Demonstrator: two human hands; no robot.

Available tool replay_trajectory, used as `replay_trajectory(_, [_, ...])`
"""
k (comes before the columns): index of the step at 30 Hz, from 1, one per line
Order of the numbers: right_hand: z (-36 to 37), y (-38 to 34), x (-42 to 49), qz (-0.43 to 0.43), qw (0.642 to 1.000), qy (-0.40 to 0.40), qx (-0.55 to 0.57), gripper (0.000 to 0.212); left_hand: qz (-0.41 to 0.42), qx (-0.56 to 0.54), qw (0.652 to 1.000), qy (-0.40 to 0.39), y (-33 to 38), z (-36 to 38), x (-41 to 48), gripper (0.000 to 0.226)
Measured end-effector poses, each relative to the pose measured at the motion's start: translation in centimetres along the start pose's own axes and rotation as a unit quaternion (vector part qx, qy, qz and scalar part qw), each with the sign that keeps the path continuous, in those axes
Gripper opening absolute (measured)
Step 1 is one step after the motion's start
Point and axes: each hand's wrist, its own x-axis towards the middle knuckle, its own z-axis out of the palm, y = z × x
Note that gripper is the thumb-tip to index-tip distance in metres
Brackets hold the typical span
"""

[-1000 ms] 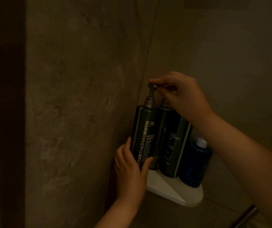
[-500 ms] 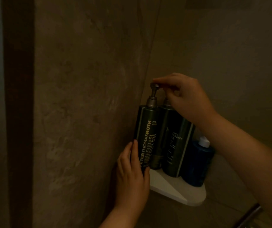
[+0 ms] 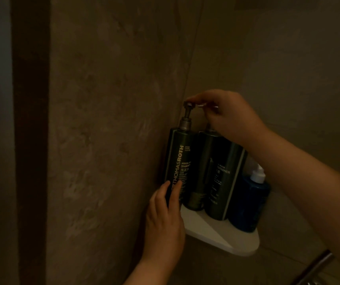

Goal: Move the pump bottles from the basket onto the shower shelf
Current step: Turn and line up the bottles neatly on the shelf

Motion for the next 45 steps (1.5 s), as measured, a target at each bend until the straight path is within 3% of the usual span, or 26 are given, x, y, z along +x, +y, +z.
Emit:
replay_trajectory(16, [0.2, 0.3, 2.5, -0.021, 0.993, -0.064, -0.096, 0.050, -0.003, 0.018, 0.997, -0.071, -0.1, 0.2, 0.5, 0.071])
replay_trajectory(29, [0.8, 1.1, 2.4, 0.027, 0.993, -0.076, -0.084, 0.049, -0.017, 0.003, 0.994, -0.108, -0.1, 1.2, 1.5, 0.068])
replay_trajectory(40, [0.8, 1.2, 2.1, 0.001, 0.991, -0.088, -0.104, 0.049, -0.026, 0.002, 0.994, -0.110, -0.1, 1.6, 1.7, 0.067])
replay_trajectory(45, [-0.6, 2.0, 1.4, 0.013, 0.995, -0.017, -0.101, 0.041, -0.026, -0.005, 0.994, -0.103, -0.3, 1.6, 1.4, 0.066])
